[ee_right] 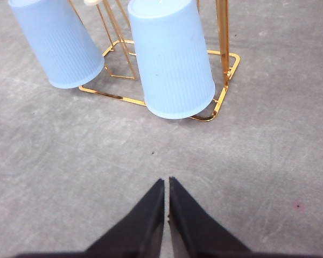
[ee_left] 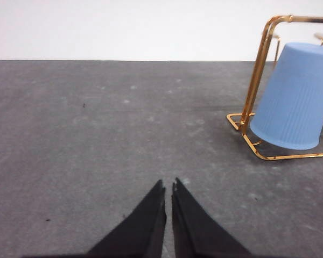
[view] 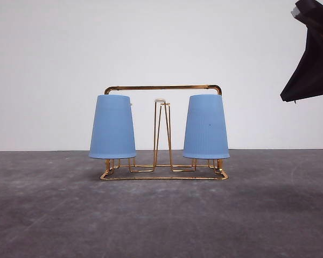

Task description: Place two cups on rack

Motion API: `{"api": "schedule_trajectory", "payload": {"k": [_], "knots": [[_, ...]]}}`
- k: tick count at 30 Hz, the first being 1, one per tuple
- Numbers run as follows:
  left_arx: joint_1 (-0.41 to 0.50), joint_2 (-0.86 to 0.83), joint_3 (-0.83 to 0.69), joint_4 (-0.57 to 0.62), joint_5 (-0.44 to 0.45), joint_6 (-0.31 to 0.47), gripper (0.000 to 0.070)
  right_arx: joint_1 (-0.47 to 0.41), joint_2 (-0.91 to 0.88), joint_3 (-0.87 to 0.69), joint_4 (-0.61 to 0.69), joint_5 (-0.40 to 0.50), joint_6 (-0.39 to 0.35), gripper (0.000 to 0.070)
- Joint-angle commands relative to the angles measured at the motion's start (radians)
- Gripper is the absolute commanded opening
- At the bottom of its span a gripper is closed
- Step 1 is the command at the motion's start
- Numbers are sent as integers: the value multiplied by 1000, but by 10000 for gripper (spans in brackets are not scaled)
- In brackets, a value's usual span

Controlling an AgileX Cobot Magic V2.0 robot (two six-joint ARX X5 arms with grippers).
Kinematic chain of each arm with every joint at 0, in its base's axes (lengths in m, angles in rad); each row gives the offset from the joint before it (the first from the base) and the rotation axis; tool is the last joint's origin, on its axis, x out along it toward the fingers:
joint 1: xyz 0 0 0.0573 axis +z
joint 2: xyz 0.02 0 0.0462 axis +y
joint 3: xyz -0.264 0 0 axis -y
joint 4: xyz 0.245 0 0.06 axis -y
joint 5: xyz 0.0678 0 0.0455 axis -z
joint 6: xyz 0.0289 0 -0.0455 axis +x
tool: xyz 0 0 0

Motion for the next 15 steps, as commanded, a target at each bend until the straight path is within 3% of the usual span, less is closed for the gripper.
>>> {"api": "schedule_trajectory", "payload": {"k": [1,15], "knots": [[0,-3,-14,1,-9,18,0,5,3,9,11,1,10,12],[-1,-2,-14,-3,-48,15,0,5,3,9,11,0,10,12]]}}
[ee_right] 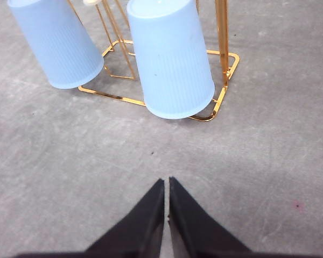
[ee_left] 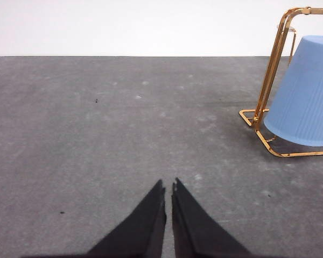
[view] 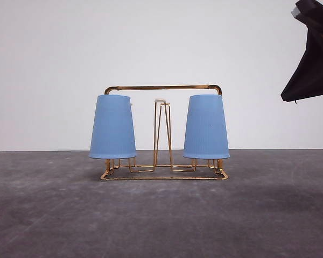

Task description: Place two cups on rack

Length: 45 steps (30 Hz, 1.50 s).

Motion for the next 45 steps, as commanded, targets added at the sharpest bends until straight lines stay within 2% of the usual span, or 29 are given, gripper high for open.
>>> {"api": "schedule_trajectory", "payload": {"k": [1,13,17,21,27,32,37,45], "knots": [[-1,-1,-13,7,-2,8,0,5,3,9,11,0,8,12],[-1,-1,-13,7,-2,8,0,5,3,9,11,0,6,12],[0,-1,-13,7,-2,8,0,-9,-28,-2,-33,37,-133,12],[0,-1,-13,7,-2,8,0,-81,-151,-105,-27,98,-180,12],[-1,-1,-13,7,-2,8,0,-275,-422,-304,3,112,-171,12],[-1,-1,-13,7,-2,8,0,-385,-629,-394,3,113,-165,12],[-1,-1,-13,7,-2,8,0,-429,-761,-435,-13,112,-158,12],[0,-1,-13,7,-2,8,0,-428,-756,-435,-9,107,-155,12]]}}
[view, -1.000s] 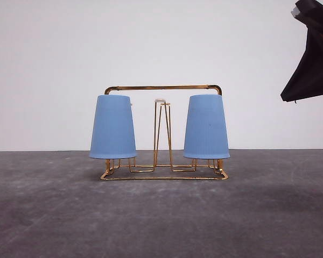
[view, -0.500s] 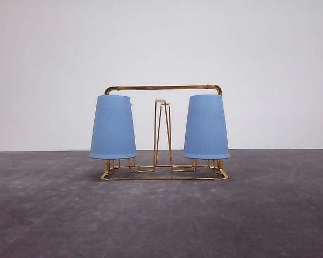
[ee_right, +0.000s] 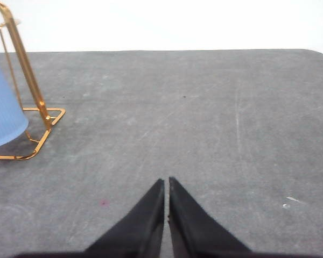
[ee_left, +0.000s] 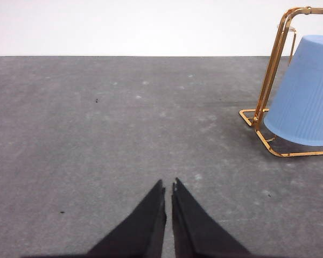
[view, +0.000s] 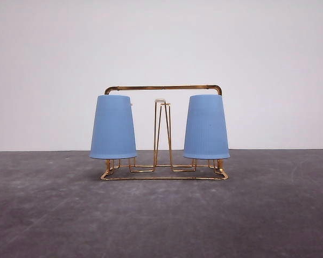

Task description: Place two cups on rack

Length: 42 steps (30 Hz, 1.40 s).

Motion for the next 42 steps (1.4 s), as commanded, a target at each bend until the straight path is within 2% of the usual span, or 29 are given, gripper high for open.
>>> {"api": "schedule_trajectory", "payload": {"k": [1,42], "knots": [[0,-1,-14,8,-2,8,0,3,-1,-5,4,-2,5,12],[0,-1,-14,8,-2,8,0,3,-1,-5,20,-2,5,12]]}}
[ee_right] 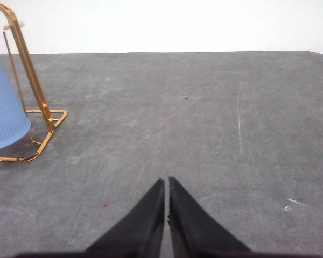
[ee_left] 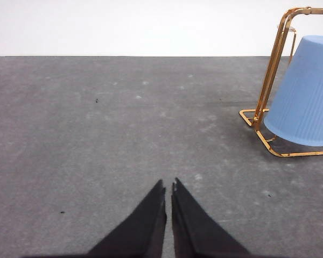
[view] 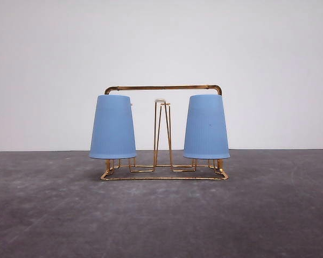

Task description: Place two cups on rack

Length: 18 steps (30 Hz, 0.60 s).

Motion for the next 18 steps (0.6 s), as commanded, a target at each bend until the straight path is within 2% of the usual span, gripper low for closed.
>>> {"api": "schedule_trajectory", "payload": {"k": [1,18], "knots": [[0,-1,-13,8,-2,8,0,3,0,-5,11,-1,5,12],[0,-1,-13,8,-2,8,0,3,0,-5,11,-1,5,12]]}}
